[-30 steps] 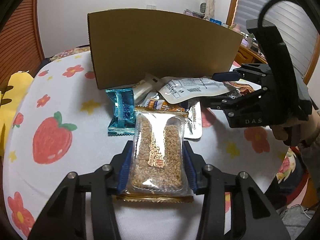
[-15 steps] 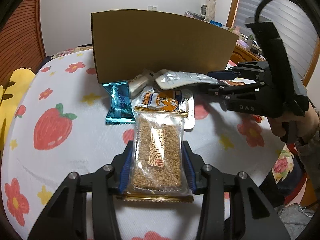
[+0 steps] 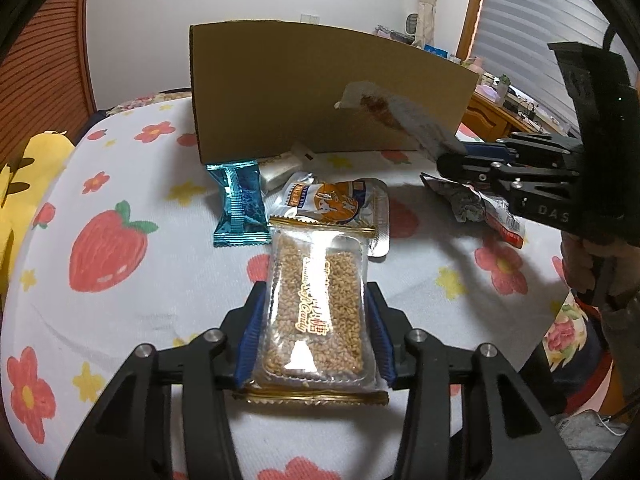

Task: Organize snacks
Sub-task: 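Lift the rice-crispy bar with left tool while right tool grasps and lifts the white packet, then carry the bar over the box and open left tool while right tool holds the packet above it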

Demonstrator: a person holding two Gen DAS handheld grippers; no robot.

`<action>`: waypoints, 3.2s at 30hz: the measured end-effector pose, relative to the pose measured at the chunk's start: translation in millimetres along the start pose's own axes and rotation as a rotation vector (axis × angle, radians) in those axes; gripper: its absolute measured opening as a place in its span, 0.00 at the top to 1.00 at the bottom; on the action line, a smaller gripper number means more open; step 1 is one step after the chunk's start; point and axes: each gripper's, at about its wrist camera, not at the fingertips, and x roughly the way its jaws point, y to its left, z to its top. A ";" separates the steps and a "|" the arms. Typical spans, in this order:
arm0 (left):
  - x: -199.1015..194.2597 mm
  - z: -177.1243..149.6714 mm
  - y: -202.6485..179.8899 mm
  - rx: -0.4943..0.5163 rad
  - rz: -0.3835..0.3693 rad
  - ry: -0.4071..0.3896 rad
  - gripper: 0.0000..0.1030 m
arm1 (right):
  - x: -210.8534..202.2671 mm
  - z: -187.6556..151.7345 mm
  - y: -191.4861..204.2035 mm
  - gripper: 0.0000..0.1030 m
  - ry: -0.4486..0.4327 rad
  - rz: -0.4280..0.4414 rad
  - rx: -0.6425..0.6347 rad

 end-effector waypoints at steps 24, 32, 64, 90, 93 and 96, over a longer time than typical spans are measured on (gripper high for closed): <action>-33.9 22.2 1.5 -0.032 -0.020 -0.130 0.60 | -44.8 -0.4 -15.4 0.76 -0.135 0.006 0.080; -51.7 51.3 -1.9 -0.011 -0.012 -0.198 0.60 | -74.6 14.3 -19.2 0.76 -0.204 0.002 0.085; -26.4 201.1 17.0 0.011 0.077 -0.272 0.59 | -28.9 122.4 -39.1 0.80 -0.208 -0.225 -0.121; 19.3 203.5 18.4 -0.026 0.084 -0.190 0.57 | 27.5 118.4 -60.5 0.80 -0.096 -0.193 -0.020; 24.0 205.3 17.5 -0.019 0.087 -0.182 0.54 | 29.4 116.6 -66.9 0.80 -0.087 -0.180 0.000; 24.9 202.8 16.7 -0.027 0.098 -0.186 0.49 | 32.4 115.3 -74.5 0.80 -0.068 -0.151 0.034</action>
